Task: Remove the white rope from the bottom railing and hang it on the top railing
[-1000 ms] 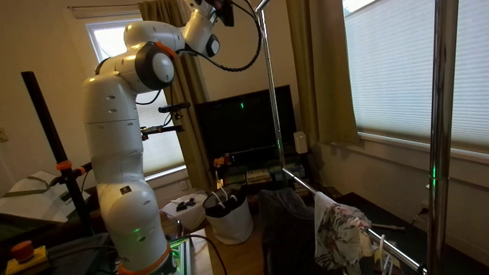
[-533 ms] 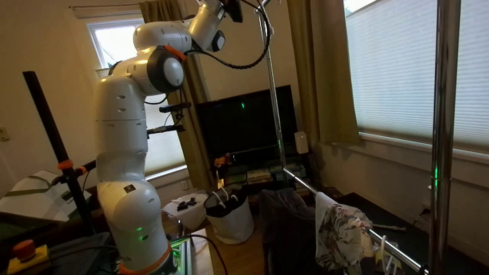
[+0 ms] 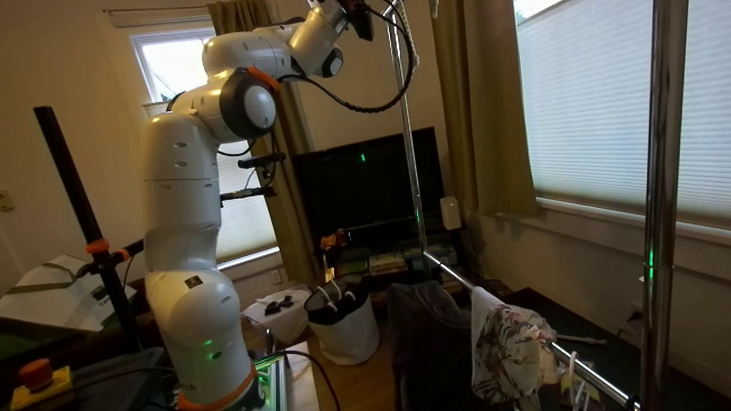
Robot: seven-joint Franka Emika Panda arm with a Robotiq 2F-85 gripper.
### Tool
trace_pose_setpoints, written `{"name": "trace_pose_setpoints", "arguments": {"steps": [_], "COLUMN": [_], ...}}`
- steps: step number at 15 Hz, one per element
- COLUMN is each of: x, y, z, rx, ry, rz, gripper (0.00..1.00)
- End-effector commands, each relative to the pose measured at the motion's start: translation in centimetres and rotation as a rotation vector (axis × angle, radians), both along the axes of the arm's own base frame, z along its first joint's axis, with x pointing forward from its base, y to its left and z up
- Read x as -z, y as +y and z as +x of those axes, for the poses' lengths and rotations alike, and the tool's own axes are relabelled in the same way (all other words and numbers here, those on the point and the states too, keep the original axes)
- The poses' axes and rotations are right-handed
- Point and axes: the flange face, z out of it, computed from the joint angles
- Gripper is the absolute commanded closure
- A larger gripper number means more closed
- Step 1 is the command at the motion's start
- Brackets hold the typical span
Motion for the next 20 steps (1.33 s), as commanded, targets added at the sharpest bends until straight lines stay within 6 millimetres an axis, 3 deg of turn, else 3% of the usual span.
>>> {"name": "trace_pose_setpoints", "arguments": {"steps": [1, 6, 10, 15, 18, 20], "x": [0.5, 0.9, 2.1, 5.4, 8.3, 10.8], "y": [-0.5, -0.2, 3.4, 7.7, 8.6, 8.3], "z": [0.2, -0.1, -1.2, -2.8, -3.1, -3.1], "rx": [0.009, -0.015, -0.197, -0.373, -0.447, -0.488], "ry": [0.06, 0.092, 0.197, 0.325, 0.428, 0.521], "rz": [0.045, 0.066, -0.008, -0.138, -0.226, -0.244], "gripper": [0.63, 0.27, 0.0, 0.0, 0.0, 0.0]}}
